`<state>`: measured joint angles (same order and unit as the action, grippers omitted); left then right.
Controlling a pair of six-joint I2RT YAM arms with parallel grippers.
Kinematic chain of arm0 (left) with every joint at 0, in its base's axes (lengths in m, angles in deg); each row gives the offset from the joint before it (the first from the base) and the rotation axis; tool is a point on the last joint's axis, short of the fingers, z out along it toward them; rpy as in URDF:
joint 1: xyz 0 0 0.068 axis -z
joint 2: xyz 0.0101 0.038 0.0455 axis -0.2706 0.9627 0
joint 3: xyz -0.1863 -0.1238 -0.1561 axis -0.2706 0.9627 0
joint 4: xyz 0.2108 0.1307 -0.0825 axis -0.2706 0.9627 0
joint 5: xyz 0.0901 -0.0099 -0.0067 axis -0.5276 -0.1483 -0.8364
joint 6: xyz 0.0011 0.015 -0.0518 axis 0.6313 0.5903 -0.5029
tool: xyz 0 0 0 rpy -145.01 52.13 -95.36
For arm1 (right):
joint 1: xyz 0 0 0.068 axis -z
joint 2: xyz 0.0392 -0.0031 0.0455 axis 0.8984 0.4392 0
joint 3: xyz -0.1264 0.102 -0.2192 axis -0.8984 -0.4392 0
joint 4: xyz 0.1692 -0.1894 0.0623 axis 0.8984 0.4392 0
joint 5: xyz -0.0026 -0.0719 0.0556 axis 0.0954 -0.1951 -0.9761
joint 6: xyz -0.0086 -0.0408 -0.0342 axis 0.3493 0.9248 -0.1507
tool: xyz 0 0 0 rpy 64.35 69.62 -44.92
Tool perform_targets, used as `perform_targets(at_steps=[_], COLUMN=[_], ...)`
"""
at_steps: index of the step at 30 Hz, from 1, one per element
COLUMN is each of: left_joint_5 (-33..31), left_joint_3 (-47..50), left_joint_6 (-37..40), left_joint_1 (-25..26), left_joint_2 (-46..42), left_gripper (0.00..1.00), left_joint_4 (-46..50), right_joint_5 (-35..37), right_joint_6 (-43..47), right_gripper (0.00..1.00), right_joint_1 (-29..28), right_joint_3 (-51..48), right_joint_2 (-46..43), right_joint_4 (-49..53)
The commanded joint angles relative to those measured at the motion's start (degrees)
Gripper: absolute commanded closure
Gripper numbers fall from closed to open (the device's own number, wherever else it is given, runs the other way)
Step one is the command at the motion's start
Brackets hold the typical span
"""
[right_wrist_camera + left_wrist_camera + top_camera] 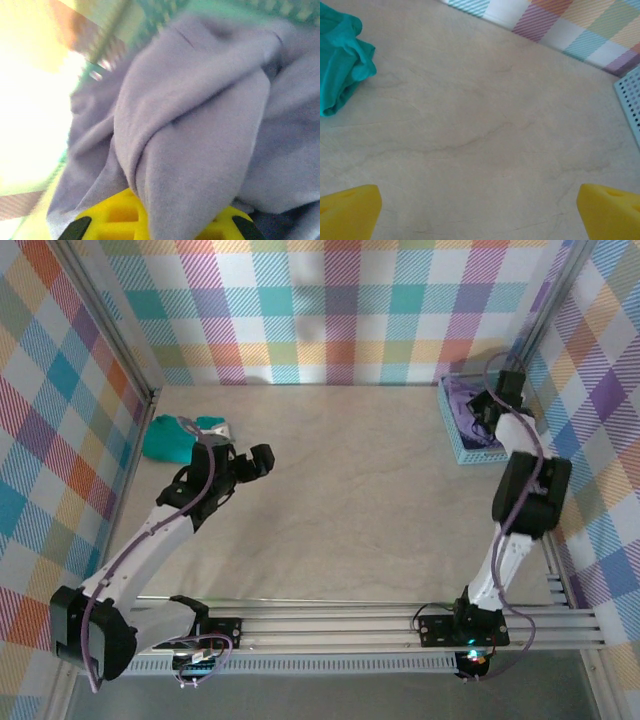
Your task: Fold the inside-out t-shirt
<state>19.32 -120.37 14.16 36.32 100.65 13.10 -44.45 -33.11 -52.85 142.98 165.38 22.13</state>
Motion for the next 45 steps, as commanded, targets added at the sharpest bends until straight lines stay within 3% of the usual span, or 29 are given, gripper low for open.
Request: perform_targets(at_steps=[1,4,8,18,22,26,28,30,33,35,38,41,45], left_joint_5=[1.13,1.8,-0.79,-17.1,-19.99,-15.89,-11.91,-6.36,1.14,4.67,10.21,12.02,7.84], left_joint_3=[0.66,0.33,-0.58,-3.18,-2.98,-0.93,0.25,2.1,5.3,7.84,13.14,17.02,19.27], left_joint_6=[-2.12,-2.56,-2.07,-1.19,-1.14,-0.92,-1.17,-1.76,-3.27,-3.64,-2.12,-0.81,1.37], left_joint_1=[0.91,1.16,1.17,1.0,0.99,1.02,1.08,1.17,1.37,1.88,4.53,11.21,20.31], left_joint_2=[-2.82,-4.25,-6.17,-12.67,-16.75,-19.14,-18.6,-17.1,-14.51,-13.62,-13.63,-12.66,-9.17], left_gripper=[0.0,0.0,0.0,0.0,0.0,0.0,0.0,0.0,0.0,0.01,0.03,0.07,0.1], left_joint_4=[0.36,0.57,1.96,12.76,16.64,16.37,15.93,14.73,12.53,10.91,6.07,2.96,-0.34], right_joint_5=[5.35,5.43,-1.09,-19.52,-20.44,-15.22,-10.48,-3.53,5.5,5.46,2.89,0.14,1.03], right_joint_6=[-1.57,1.17,4.21,3.12,-2.75,-1.96,4.02,12.44,23.04,27.48,29.63,26.26,20.67], right_gripper=[1.0,1.0,1.0,1.0,1.0,0.99,0.85,0.6,0.46,0.37,0.19,0.17,0.17], right_joint_1=[-2.37,-5.47,-11.21,-29.4,-32.25,-32.1,-31.52,-30.64,-30.66,-32.05,-35.87,-38.78,-40.23], right_joint_3=[-6.02,-6.72,-0.94,14.18,7.67,0.98,5.33,16.37,26.07,19.39,1.43,-12.32,-25.5], right_joint_2=[-20.45,-28.73,-34.51,-31.78,-30.42,-24.33,-15.21,-3.46,6.19,2.53,-9.08,-17.2,-23.58], right_joint_4=[-19.34,-21.68,-19.09,-5.35,-5.31,-1.25,5.15,17.17,29.61,27.84,21.42,23.34,28.53])
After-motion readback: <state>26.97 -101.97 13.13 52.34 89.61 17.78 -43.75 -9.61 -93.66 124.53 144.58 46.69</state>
